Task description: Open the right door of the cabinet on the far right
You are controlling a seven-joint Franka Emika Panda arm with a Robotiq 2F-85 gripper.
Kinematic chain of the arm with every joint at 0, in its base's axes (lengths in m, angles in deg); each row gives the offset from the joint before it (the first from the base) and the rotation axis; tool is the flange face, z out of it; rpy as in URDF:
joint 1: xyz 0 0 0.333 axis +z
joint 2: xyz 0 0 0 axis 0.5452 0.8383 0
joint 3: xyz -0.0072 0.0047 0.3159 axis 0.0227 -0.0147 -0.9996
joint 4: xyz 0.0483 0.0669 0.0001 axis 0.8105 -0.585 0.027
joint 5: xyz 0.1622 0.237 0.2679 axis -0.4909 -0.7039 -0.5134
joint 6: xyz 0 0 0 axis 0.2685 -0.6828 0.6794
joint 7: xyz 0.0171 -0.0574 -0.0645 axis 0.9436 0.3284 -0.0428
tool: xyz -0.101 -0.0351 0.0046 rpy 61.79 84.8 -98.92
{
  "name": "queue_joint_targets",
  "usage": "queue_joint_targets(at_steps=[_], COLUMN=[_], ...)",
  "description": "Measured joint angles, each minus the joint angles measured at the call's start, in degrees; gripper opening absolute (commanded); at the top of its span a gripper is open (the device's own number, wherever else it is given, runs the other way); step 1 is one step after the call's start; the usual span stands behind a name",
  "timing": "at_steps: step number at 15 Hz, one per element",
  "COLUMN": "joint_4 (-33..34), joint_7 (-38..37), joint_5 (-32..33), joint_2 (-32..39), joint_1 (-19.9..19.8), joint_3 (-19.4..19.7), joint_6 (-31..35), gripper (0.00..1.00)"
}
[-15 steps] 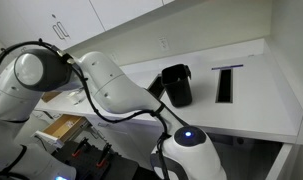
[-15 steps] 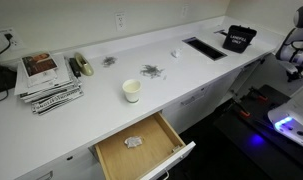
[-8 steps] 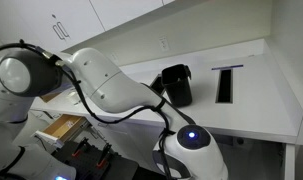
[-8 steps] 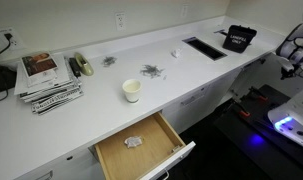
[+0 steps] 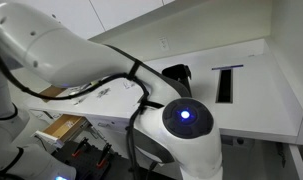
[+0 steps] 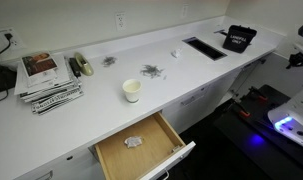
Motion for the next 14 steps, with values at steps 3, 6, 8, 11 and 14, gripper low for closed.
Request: queue_joint_targets(at_steps=[3,6,8,11,14], joint_4=[-2.34,-4.07,-5.62,-8.29,-10.99], joint_7=[0.76,0.84,0.84,0.84,0.84], joint_5=[3.46,7.04,9.43,12.35,14.15], joint_2=[-8.31,-15.27,-18.96,-22.93,-26.05], joint_1=[-0.4,-0.31,0.22,1.69,3.37], joint_3=[1.94,2.81,2.82,2.85,2.89], joint_6=[-9.21,-15.55,-16.94,-16.87,-16.29], gripper=[0.0,0.0,0.0,0.0,0.0])
